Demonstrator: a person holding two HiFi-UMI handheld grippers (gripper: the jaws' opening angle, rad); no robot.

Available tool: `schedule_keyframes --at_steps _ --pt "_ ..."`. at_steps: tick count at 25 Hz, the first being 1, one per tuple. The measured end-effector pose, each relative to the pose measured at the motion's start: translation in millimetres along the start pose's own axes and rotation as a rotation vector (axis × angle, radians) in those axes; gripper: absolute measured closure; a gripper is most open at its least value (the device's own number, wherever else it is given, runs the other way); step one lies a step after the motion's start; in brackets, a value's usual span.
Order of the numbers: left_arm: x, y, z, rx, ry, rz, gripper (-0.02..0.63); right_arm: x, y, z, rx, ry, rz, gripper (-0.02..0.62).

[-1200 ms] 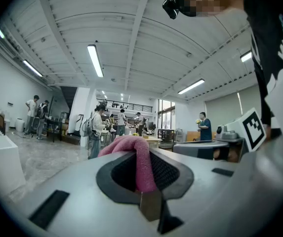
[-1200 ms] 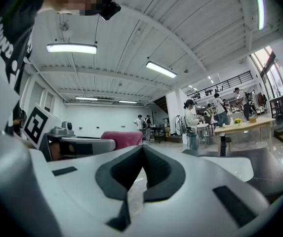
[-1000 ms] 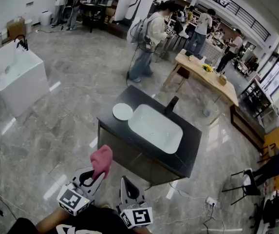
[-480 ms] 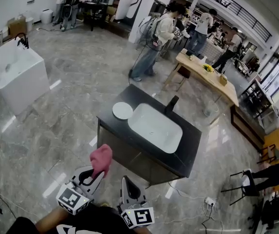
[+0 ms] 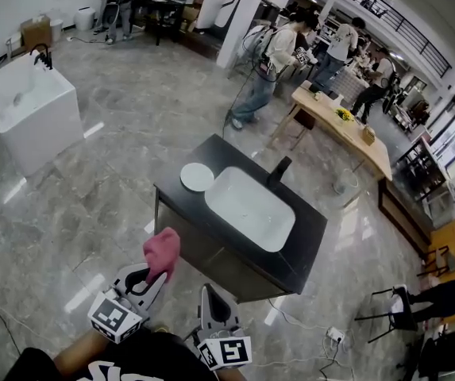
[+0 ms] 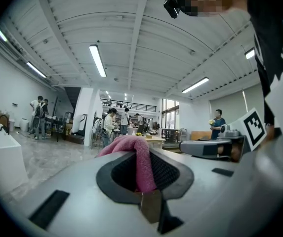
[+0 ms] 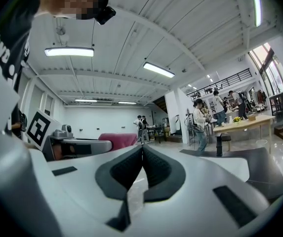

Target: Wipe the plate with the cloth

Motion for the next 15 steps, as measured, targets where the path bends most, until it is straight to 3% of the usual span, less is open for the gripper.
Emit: schedule_keyframes --at_steps 15 --pt "-6.1 -11.3 -10.9 0.019 -0.015 0.062 0.554 -23.7 -8.8 -5.6 0.001 -0.009 0.064 0.575"
Point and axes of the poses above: the fingertips, and each gripper's own axes: y backward along the fingers, x to its left, z out of its top, the point moved 8 cm from there along y, backward along the fingers, and after that the axes turned 1 degree about -z, right-handed, at the moved point
